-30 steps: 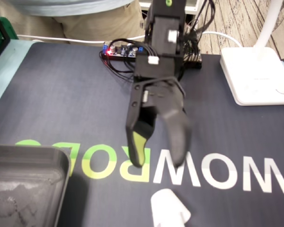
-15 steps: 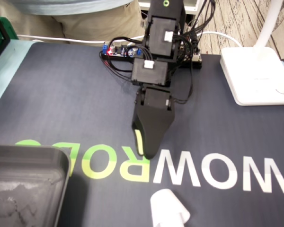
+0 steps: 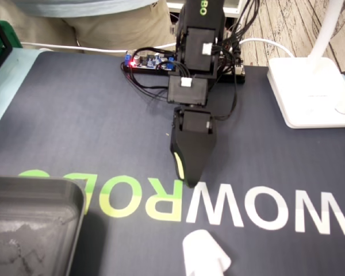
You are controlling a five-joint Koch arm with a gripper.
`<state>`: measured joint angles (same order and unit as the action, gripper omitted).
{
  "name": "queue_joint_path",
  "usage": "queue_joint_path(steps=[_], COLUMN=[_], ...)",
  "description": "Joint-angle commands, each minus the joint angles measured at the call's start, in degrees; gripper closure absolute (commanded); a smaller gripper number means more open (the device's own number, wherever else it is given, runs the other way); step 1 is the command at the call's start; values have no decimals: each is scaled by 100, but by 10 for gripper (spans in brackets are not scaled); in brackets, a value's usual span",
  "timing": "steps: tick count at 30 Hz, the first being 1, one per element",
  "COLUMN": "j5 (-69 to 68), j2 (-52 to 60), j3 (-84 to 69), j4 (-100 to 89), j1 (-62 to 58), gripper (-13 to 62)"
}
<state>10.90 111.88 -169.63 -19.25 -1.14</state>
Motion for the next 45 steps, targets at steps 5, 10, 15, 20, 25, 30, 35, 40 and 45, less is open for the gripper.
queue_joint_path(steps=[5,10,15,20,25,30,35,40,45], j5=[-105,-202,-457,-396,-378,-396,-369,-360,-369], j2=[114,1573,2566,2566,2566,2566,2566,2566,2566], j3=[-114,88,729,413,-272,-483,-501,-554,-554], j4=[-88,1837,3779,4034,3322,2900,2848,2716,2716], j1=[-53,-26,202,35,35,26,35,35,26], gripper=[158,163,170,147,148,156,156,156,156])
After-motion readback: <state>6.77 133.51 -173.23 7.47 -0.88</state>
